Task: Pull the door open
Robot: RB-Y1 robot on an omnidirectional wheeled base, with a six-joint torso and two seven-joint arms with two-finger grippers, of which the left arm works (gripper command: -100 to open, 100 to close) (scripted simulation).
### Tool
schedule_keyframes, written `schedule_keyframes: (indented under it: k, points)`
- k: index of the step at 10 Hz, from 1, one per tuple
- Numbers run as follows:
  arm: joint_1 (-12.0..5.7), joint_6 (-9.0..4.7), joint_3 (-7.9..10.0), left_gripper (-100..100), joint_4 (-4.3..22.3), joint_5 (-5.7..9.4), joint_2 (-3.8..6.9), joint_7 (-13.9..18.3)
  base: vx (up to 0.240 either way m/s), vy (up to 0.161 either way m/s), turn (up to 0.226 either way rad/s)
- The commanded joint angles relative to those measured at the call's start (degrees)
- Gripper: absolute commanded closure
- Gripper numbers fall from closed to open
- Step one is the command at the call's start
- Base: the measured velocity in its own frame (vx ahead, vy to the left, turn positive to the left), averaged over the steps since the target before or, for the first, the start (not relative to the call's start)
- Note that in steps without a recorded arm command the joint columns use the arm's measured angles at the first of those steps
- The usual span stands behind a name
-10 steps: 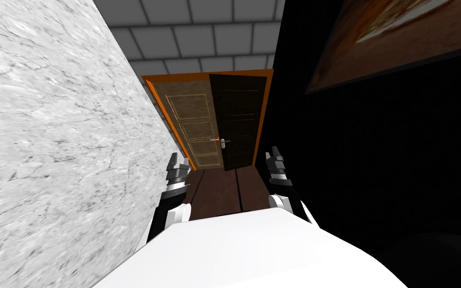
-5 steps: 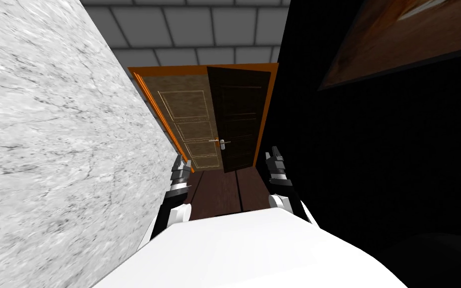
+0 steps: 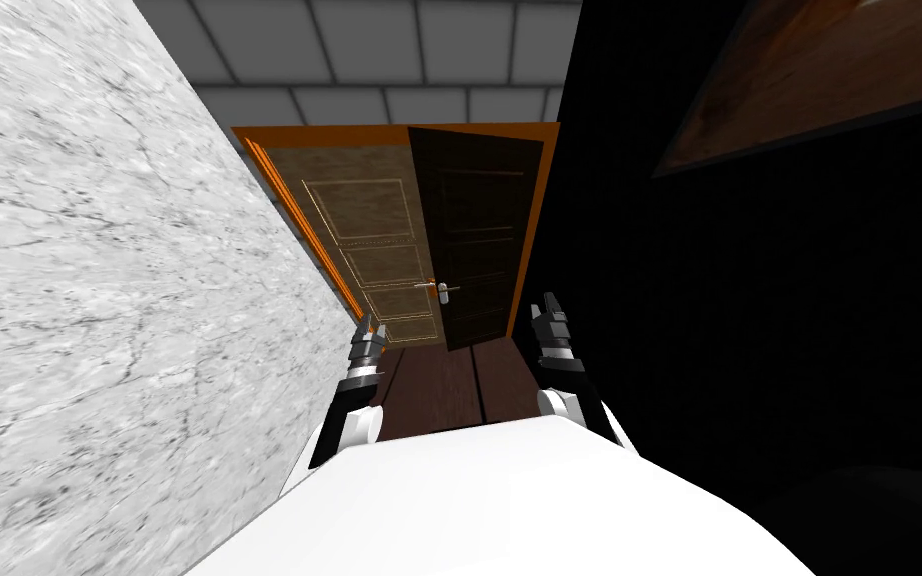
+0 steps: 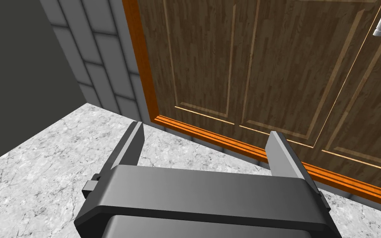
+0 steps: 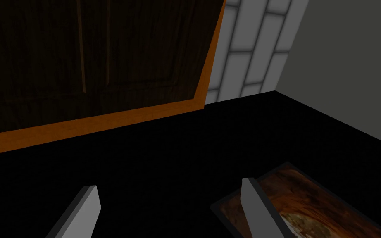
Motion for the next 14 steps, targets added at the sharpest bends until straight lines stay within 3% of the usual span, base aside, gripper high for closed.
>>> schedule_keyframes:
  k: [1, 7, 9, 14]
  points:
    - [-0.83, 0.24, 0.50, -100, 2.51, 0.32, 0.87, 0.43, 0.124, 0.033, -0.055]
    - [-3.17, 0.66, 1.69, -100, 8.81, 1.06, 2.70, 1.39, 0.105, 0.016, -0.036]
    - [-4.80, 0.94, 2.49, -100, 13.13, 1.56, 3.86, 2.06, 0.156, 0.026, -0.072]
    - [-6.85, 1.30, 3.45, -100, 18.51, 2.18, 5.21, 2.89, 0.120, 0.017, -0.040]
